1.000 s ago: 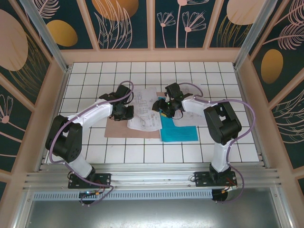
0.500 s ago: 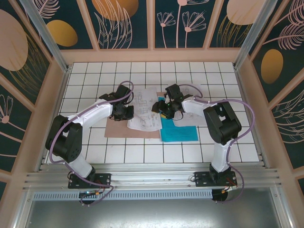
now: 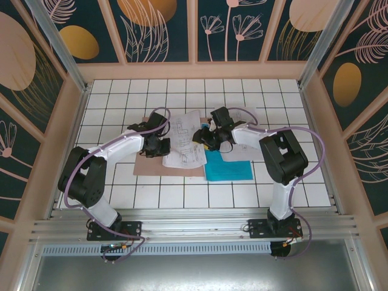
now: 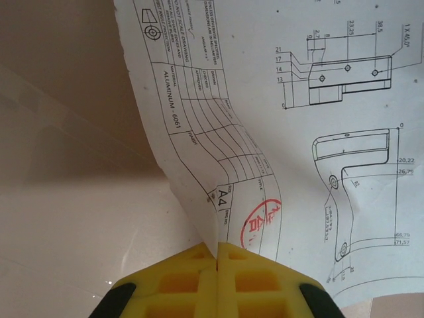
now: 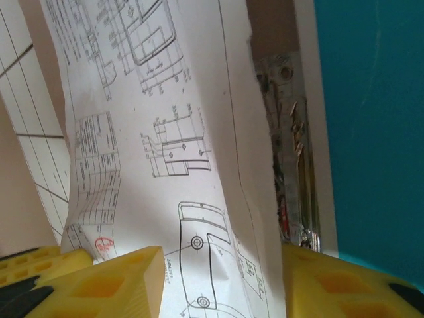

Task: Put the files into the folder

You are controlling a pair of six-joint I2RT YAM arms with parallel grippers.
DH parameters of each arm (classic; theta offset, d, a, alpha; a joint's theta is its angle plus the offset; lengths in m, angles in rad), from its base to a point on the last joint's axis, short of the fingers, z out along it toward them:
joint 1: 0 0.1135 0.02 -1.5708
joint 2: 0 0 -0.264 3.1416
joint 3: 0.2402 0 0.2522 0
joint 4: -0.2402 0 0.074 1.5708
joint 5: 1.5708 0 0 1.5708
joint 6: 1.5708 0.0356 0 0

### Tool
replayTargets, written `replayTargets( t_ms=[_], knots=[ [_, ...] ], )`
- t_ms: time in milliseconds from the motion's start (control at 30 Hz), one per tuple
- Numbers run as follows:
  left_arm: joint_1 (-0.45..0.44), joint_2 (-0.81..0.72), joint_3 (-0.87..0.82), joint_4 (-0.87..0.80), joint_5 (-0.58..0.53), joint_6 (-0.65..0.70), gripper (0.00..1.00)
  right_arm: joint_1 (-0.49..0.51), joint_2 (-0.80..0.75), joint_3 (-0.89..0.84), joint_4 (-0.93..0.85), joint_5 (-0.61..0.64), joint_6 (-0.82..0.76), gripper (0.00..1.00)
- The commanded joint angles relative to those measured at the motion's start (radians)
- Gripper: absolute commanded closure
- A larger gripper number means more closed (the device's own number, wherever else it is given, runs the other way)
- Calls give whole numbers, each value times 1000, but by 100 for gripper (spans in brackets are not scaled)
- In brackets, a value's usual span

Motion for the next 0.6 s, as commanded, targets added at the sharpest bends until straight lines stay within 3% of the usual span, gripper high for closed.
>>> replayTargets(
  t_ms=[0, 300, 567],
  knots=[
    [5, -12, -32, 41, 17, -11, 100, 24, -30, -26, 19, -25, 4, 55],
    [4, -33, -93, 96, 21, 14, 100, 32, 17, -16, 7, -8, -13, 58],
    [4, -38, -124, 134, 38, 14, 100, 37, 38, -9, -10, -1, -19, 74]
  ],
)
